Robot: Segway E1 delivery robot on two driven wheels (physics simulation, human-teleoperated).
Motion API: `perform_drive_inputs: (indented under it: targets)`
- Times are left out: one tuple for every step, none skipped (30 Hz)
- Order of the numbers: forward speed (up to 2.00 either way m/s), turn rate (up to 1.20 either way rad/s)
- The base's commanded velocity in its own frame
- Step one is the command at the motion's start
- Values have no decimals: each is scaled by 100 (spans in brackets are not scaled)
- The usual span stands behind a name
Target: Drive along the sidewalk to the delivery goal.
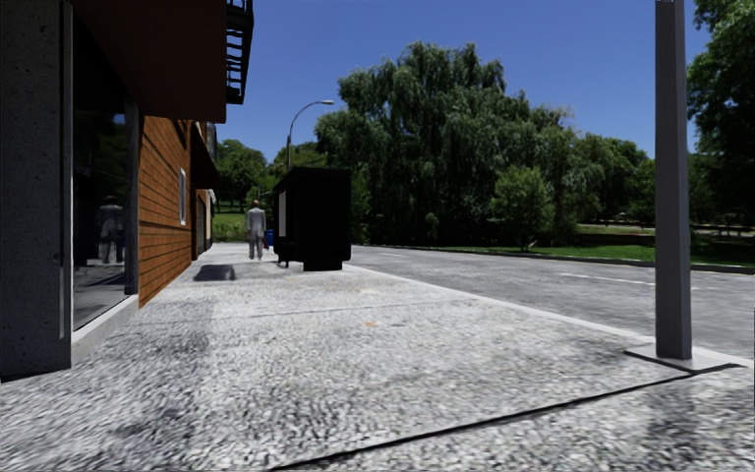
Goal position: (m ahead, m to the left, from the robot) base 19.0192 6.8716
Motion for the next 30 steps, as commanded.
perform_drive_inputs:
  targets:
    - [200, 42]
    - [200, 45]
    - [200, 47]
    - [200, 47]
    - [200, 47]
    - [200, 47]
    - [200, 47]
    - [200, 49]
    - [200, 53]
    - [200, 53]
    - [200, 55]
    - [200, 55]
    - [200, 56]
    - [200, 56]
    - [200, 56]
    - [200, 56]
    - [200, 56]
    - [200, 56]
    - [200, 56]
    - [200, 56]
    - [200, 56]
    - [200, 56]
    - [200, 47]
    - [200, 47]
    - [200, 0]
    - [200, 0]
    - [200, 0]
    - [200, 0]
    - [200, 0]
    - [200, 0]
